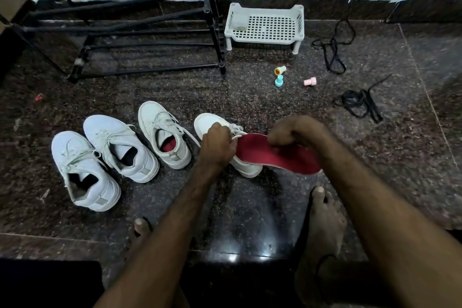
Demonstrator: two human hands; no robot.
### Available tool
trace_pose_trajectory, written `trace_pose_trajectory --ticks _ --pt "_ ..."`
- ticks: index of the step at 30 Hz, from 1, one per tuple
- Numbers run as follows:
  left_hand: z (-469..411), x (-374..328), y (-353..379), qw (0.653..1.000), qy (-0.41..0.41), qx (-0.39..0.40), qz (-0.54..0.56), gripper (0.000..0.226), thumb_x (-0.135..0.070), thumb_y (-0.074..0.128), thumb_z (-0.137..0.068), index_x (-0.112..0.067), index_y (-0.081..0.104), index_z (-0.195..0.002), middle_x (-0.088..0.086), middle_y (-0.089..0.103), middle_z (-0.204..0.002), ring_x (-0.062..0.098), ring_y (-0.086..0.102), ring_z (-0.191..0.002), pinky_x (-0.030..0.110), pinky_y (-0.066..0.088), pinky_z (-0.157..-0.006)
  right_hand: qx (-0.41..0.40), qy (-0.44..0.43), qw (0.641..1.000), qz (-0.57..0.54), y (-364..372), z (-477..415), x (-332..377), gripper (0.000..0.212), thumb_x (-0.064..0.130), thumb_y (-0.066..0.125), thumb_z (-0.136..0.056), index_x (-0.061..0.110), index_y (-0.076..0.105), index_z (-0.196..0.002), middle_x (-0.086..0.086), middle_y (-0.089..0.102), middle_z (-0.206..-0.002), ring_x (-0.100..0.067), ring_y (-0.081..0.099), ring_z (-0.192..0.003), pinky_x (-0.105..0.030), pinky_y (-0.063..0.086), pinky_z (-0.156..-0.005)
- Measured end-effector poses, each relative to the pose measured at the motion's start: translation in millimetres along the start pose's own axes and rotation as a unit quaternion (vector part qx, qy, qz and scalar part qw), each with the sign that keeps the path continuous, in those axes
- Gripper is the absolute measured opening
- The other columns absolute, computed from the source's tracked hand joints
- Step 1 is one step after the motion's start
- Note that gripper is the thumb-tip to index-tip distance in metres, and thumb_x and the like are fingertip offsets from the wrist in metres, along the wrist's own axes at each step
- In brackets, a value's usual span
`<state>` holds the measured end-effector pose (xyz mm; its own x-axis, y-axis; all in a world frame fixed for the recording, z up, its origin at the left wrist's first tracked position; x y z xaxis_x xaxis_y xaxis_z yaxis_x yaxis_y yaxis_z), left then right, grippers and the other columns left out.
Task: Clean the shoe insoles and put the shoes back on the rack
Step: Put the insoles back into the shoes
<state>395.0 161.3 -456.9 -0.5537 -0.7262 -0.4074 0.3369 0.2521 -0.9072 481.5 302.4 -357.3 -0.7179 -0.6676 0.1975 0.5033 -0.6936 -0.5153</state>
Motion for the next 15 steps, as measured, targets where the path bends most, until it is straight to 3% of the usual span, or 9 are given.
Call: trace_pose_trajectory --ticks 2,5,7,10,13,15 --pt "0 1 -1 1.000 -0.004 -0.003 -0.005 0.028 -0.031 0.063 -0.085 -0.004 0.066 -0.094 0.015 0.059 -0.102 0.033 0.058 -0.095 0.045 0.047 -0.078 0.012 -0.014 1.000 -0.026 9 -5 9 0.025 0.025 0.048 -0.094 0.007 0.059 -0.081 -0.007 0.064 -0.092 -0.026 0.061 -0.085 -0.033 0.049 -0.078" --pt "0 2 -1 1.000 -0.014 -0.002 -0.001 0.029 -0.033 0.065 -0.085 -0.006 0.068 -0.092 0.015 0.060 -0.101 0.033 0.059 -0.094 0.044 0.047 -0.078 -0.111 -0.012 0.991 -0.068 19 -16 15 0.031 0.030 0.056 -0.092 0.004 0.064 -0.108 -0.006 0.065 -0.110 -0.026 0.063 -0.101 -0.032 0.049 -0.084" --pt "0 3 -1 1.000 -0.017 -0.006 0.012 0.028 -0.034 0.067 -0.083 -0.006 0.069 -0.088 0.015 0.062 -0.097 0.032 0.059 -0.092 0.042 0.047 -0.077 -0.151 0.010 0.982 -0.112 28 -24 11 0.027 0.019 0.055 -0.089 0.003 0.065 -0.107 -0.011 0.067 -0.113 -0.025 0.065 -0.099 -0.030 0.050 -0.078" --pt "-1 2 -3 0.999 -0.020 -0.007 0.026 0.024 -0.033 0.069 -0.081 -0.008 0.070 -0.083 0.014 0.064 -0.094 0.031 0.060 -0.090 0.040 0.047 -0.076 -0.141 0.045 0.973 -0.175 37 -31 7 0.026 0.013 0.051 -0.090 -0.001 0.066 -0.106 -0.014 0.068 -0.109 -0.025 0.067 -0.098 -0.028 0.048 -0.070" --pt "-1 0 -4 0.999 -0.023 -0.007 0.027 0.022 -0.032 0.069 -0.080 -0.010 0.071 -0.081 0.013 0.067 -0.091 0.031 0.062 -0.088 0.040 0.049 -0.075 -0.126 0.058 0.960 -0.242 42 -36 6 0.019 0.012 0.052 -0.091 0.001 0.067 -0.093 -0.012 0.069 -0.087 -0.022 0.066 -0.070 -0.026 0.049 -0.056" --pt "0 0 -4 0.999 -0.025 -0.008 0.022 0.022 -0.033 0.069 -0.079 -0.011 0.072 -0.079 0.012 0.068 -0.087 0.031 0.063 -0.085 0.040 0.050 -0.074 -0.112 0.071 0.949 -0.285 46 -40 4 0.024 0.012 0.051 -0.092 0.003 0.062 -0.073 -0.009 0.060 -0.063 -0.018 0.051 -0.045 -0.020 0.037 -0.039"
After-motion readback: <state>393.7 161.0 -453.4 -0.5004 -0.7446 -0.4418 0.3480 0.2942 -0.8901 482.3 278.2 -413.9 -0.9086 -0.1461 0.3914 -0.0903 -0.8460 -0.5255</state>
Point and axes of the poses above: each hand's wrist, its own z-axis away from the middle knuckle, its own y-axis out of the palm, x = y × z, the point moved 1 cm from there along -z, towards the middle knuckle
